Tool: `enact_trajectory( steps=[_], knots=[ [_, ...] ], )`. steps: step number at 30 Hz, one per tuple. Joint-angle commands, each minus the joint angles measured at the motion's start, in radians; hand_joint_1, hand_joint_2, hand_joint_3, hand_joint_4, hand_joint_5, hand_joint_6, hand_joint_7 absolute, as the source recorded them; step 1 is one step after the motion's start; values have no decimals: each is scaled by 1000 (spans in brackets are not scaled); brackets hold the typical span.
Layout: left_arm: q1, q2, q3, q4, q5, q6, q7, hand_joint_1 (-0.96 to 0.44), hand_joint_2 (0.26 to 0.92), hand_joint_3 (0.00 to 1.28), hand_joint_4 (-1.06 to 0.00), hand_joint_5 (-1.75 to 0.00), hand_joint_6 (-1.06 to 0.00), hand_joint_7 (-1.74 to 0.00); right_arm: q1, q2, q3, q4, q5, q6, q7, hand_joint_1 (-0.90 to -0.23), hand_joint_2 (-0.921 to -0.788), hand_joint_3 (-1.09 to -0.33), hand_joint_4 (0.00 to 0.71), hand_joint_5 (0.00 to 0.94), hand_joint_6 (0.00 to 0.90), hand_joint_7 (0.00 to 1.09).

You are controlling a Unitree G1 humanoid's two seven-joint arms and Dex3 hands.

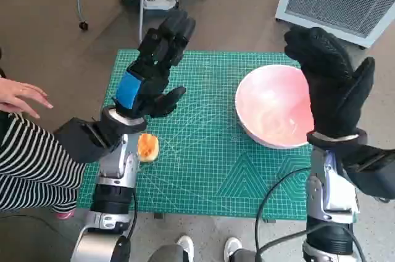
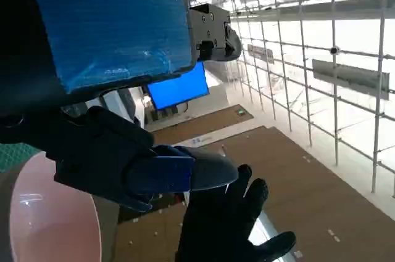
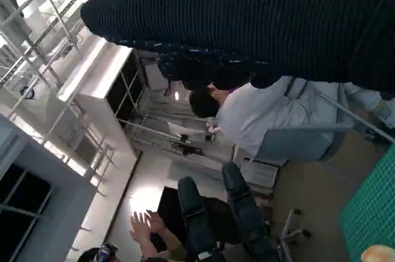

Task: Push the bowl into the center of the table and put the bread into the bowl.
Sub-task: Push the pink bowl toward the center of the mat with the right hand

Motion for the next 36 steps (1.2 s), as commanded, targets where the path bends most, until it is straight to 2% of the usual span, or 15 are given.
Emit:
enact_trajectory(
  steps=[1, 18, 25, 31, 36],
  knots=[
    [10, -5, -7, -13, 5, 4, 0, -638, 921, 379, -100, -31, 1, -373, 29, 1, -2, 2, -2, 18, -4, -705, -921, -613, 181, 3, 155, 381],
    [7, -4, -13, -17, 2, 15, -9, -631, 921, 384, -97, -29, 1, -368, 31, 8, 10, -1, -24, 4, -23, -704, -921, -613, 181, 2, 155, 379],
    [9, -2, -12, -17, 3, 16, -10, -632, 921, 385, -97, -29, 1, -371, 34, 4, 7, 12, -22, -4, -16, -702, -921, -613, 182, 2, 155, 379],
    [6, 2, -5, -11, 4, 13, -8, -632, 921, 384, -96, -29, 1, -373, 46, -21, -14, 17, -7, -13, 0, -700, -921, -623, 181, 1, 139, 370],
    [3, 7, 6, 2, -4, 10, -10, -631, 921, 383, -96, -28, 1, -370, 50, -62, -67, 63, 1, -48, 8, -691, -921, -659, 174, 0, 121, 362]
  ],
)
